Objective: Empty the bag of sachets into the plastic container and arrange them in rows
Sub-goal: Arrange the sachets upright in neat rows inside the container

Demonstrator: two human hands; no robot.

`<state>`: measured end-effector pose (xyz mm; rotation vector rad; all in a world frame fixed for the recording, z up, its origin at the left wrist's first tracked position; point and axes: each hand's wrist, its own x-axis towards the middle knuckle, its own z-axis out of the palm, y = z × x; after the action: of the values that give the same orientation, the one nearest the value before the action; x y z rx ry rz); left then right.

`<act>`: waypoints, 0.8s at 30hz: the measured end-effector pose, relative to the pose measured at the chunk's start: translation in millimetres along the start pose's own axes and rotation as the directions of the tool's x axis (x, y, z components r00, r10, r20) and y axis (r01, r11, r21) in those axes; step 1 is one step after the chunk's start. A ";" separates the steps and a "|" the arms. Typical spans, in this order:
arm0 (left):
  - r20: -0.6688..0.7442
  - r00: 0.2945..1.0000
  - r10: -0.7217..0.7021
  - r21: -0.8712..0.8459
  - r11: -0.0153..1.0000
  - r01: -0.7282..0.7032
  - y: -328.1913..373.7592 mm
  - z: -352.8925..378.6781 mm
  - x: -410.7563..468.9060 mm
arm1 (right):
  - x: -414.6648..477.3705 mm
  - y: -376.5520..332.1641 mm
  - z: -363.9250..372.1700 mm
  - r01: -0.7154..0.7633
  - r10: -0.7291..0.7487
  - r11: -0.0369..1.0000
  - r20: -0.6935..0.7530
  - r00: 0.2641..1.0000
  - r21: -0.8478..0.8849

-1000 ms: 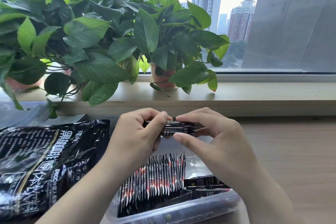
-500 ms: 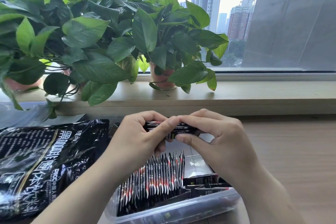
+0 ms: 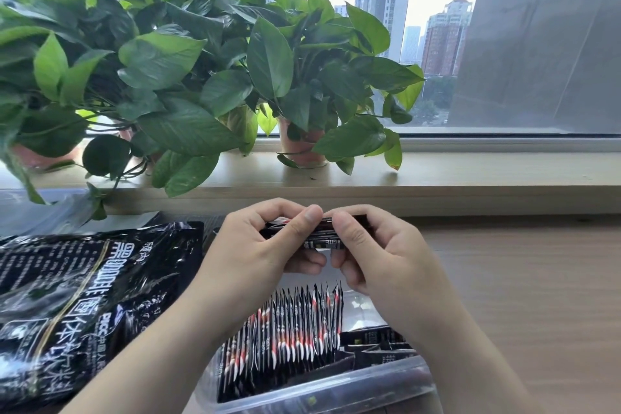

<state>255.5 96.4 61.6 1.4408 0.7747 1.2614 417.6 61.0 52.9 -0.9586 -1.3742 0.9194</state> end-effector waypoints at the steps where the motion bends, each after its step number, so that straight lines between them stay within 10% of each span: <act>1: 0.004 1.000 0.003 0.007 1.000 -0.003 -0.1 0.4 -0.3 | 0.1 0.1 0.6 -0.025 0.024 0.999 0.002 1.000 0.033; 6: -0.043 0.999 0.012 0.069 0.998 -0.009 -1.4 -0.6 0.3 | -1.5 -1.5 -5.0 0.121 -0.146 0.964 -0.089 0.985 -0.237; 10: -0.006 1.000 0.019 0.108 0.994 -0.018 -1.2 -2.0 -0.6 | -5.2 -11.7 -13.0 0.395 -0.411 0.722 0.107 0.905 -0.568; 24: 0.087 0.996 0.000 0.135 0.991 -0.012 -4.4 -2.9 0.5 | -6.2 -15.5 -16.0 0.467 -0.500 0.631 0.134 0.855 -0.620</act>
<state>253.6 98.8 57.4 1.5980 0.8107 1.1612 433.2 49.6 65.6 -1.0048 -1.8284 -0.0178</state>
